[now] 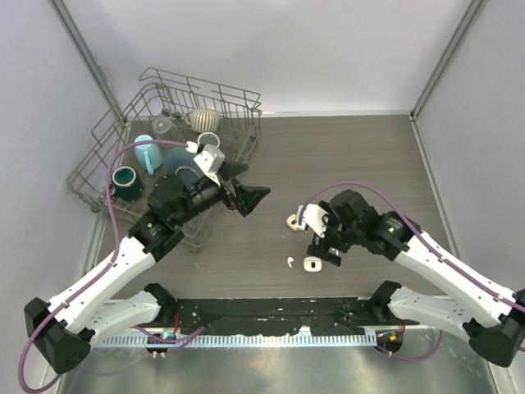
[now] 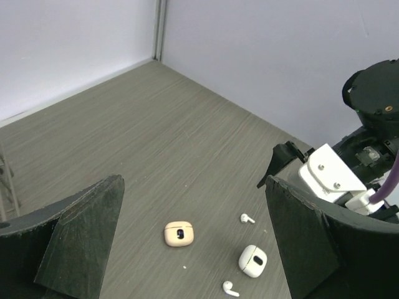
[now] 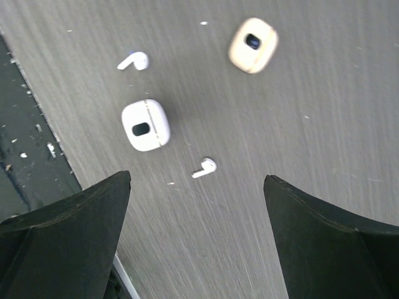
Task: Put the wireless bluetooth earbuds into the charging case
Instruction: Pick up the earbud from the center of the board.
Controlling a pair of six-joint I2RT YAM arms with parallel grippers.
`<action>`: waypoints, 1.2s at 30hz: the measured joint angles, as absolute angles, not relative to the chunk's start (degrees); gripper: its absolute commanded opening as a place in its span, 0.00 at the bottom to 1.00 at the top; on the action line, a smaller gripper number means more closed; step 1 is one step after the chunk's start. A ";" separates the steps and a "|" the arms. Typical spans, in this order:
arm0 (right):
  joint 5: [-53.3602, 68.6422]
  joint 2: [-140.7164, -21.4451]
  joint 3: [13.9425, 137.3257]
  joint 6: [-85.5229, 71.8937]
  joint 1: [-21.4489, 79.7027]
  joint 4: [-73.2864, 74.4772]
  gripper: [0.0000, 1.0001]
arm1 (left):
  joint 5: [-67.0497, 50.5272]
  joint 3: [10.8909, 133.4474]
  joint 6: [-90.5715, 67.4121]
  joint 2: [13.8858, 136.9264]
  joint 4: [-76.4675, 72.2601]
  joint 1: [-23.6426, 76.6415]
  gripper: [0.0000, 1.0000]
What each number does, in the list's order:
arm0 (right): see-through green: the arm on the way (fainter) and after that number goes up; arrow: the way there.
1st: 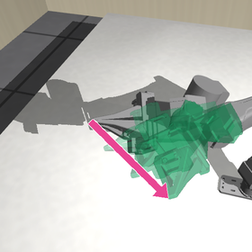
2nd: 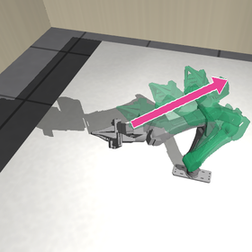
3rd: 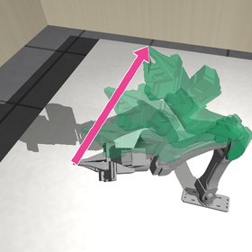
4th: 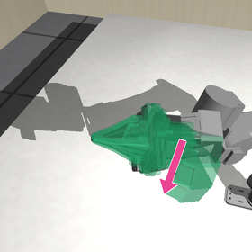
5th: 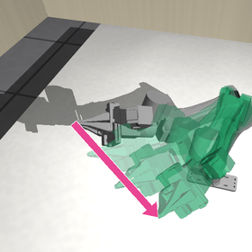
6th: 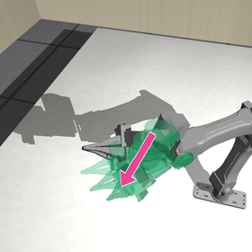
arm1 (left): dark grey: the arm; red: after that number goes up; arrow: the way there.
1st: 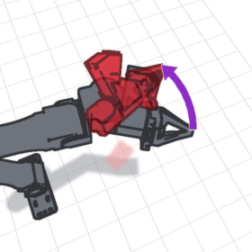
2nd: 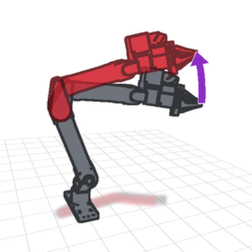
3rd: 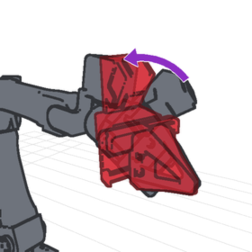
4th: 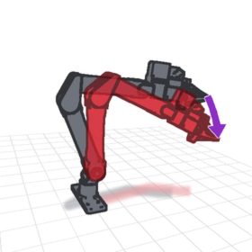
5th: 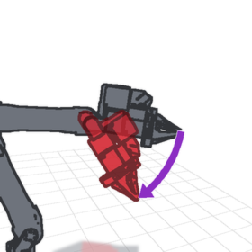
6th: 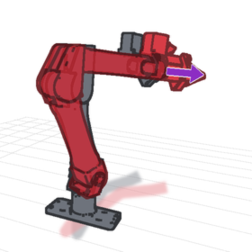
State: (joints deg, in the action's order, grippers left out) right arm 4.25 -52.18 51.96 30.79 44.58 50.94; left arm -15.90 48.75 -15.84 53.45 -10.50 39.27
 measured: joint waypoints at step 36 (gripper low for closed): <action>12.27 -68.90 38.57 37.45 45.43 36.58 0.78 | -9.45 47.97 -2.50 53.10 -3.60 38.70 1.00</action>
State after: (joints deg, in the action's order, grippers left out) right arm 12.27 -68.90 38.57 37.45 45.43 36.58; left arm -9.45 47.97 -2.50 53.10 -3.60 38.70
